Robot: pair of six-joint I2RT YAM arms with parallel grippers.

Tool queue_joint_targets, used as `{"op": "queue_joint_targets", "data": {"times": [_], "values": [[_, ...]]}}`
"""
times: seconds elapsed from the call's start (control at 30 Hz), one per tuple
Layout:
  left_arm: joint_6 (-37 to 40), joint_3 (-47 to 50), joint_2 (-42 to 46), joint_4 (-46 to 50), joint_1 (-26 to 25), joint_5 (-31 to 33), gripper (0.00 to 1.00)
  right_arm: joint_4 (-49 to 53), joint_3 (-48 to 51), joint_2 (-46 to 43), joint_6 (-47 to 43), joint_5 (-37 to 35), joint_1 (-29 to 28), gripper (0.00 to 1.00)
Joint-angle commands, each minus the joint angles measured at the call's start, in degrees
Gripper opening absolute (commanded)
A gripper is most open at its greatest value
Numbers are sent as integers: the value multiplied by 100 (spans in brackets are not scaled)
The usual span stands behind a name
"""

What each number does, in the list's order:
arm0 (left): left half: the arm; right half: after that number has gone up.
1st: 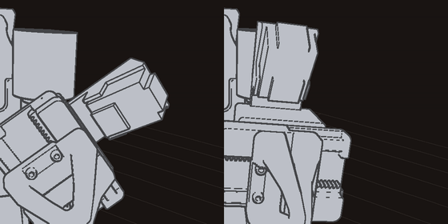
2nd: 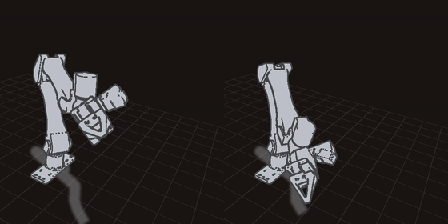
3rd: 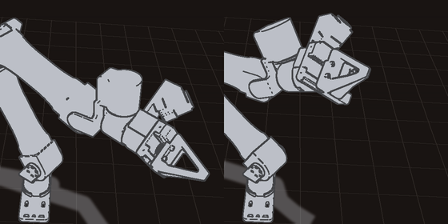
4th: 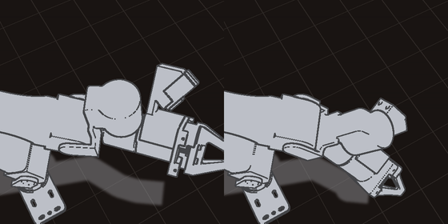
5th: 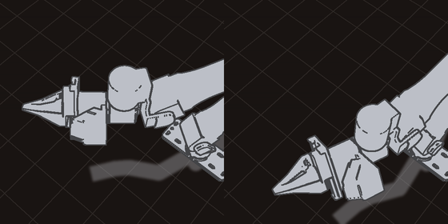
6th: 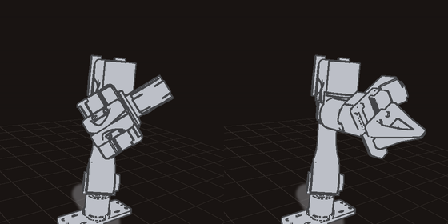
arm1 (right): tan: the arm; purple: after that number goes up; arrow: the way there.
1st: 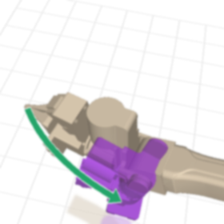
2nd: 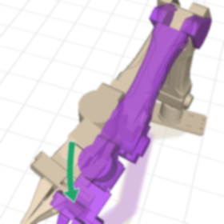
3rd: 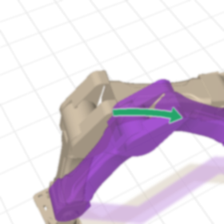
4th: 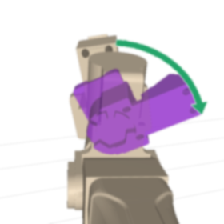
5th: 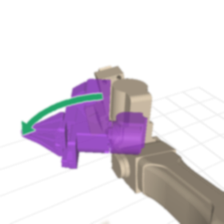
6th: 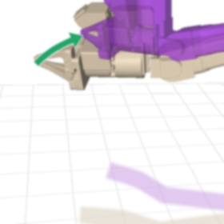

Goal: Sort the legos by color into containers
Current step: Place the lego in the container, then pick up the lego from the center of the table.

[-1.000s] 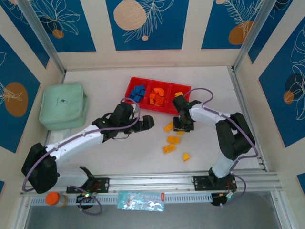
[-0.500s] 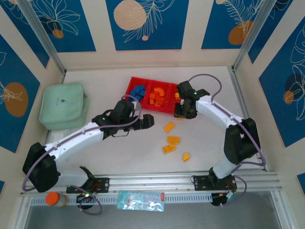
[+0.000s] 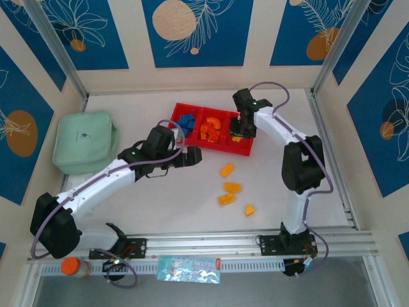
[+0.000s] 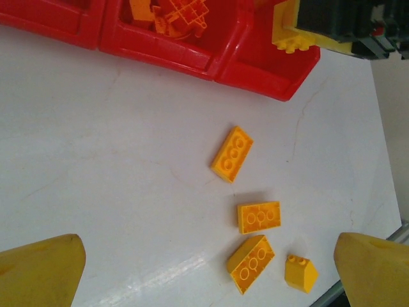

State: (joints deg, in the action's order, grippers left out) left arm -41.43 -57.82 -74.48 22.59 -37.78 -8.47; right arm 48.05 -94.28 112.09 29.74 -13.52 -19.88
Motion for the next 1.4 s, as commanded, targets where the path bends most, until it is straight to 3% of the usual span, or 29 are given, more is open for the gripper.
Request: {"op": "queue_joint_targets", "data": {"times": [0.0, 0.37, 0.57, 0.77, 1.03, 1.37], "values": [[162, -142, -32, 198, 145, -57, 99, 143, -478, 401, -73, -14, 71, 34], [171, -60, -98, 174, 385, -207, 99, 183, -1255, 1404, -170, 206, 177, 34], [152, -61, -115, 150, 437, -242, 99, 82, -1207, 1293, -201, 241, 160, 42], [110, -88, -166, 97, 445, -312, 99, 90, -1146, 985, -218, 192, 177, 48], [60, -74, -68, 90, 447, -355, 99, 60, -857, 273, -144, 377, 182, 47], [-199, 480, 241, -107, 404, -537, 99, 16, 587, -983, -33, 378, -208, 48]]}}
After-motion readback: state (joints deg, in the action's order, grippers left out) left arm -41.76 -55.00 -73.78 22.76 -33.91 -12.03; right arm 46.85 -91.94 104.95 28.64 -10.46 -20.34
